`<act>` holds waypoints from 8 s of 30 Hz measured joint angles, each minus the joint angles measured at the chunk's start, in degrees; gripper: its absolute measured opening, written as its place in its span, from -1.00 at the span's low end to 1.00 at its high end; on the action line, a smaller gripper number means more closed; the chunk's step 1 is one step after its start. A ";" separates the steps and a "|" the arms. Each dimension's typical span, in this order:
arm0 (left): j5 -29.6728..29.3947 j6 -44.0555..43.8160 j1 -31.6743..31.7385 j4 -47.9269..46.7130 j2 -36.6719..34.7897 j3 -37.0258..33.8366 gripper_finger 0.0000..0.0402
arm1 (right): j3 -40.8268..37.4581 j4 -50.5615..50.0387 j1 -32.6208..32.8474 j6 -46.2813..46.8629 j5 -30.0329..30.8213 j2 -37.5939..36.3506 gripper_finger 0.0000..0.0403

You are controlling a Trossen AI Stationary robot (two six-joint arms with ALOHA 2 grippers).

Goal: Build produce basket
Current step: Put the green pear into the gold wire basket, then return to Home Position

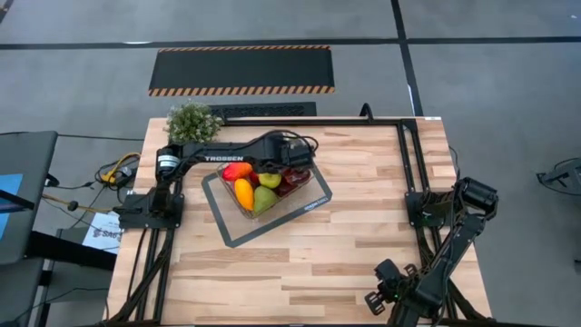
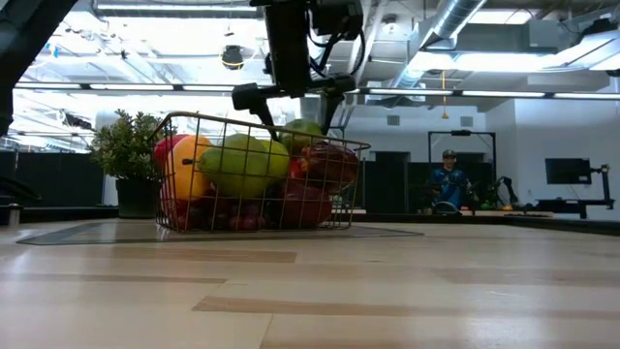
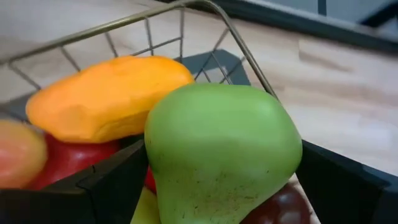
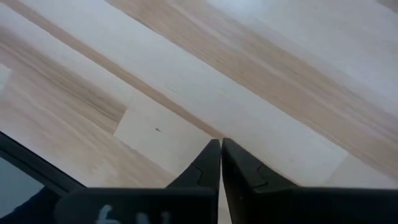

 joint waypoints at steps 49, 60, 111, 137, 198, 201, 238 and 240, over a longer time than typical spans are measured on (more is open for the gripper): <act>14.29 41.25 2.97 -1.21 0.22 -0.09 0.82 | 0.00 1.39 -0.48 -2.95 1.57 0.00 -0.69; 18.64 42.43 5.21 -1.11 0.28 -0.09 0.93 | 0.00 0.81 -0.48 -3.11 1.57 0.00 -0.69; -19.02 39.95 -31.74 -18.15 -34.32 9.49 0.92 | 0.00 -3.99 -20.31 -68.12 34.44 -27.18 -0.70; -25.62 23.47 -36.49 6.44 -84.24 -60.70 0.92 | -35.04 10.70 -30.61 -67.90 42.14 -76.03 -0.70; 12.71 75.69 -37.30 68.34 -114.87 -102.42 0.92 | -59.43 23.40 -19.40 -73.56 50.99 -94.25 -0.70; 12.00 77.50 -37.28 66.89 -114.81 -102.44 0.92 | -59.43 23.36 -17.81 -77.26 54.26 -95.80 -0.70; 27.99 81.04 -37.30 72.39 -114.88 -102.66 0.92 | -59.78 45.73 -17.71 -50.30 18.92 -94.54 -0.70; 27.99 81.68 -37.30 73.12 -114.88 -102.66 0.92 | -59.73 61.10 -17.73 -66.23 18.88 -94.99 -0.70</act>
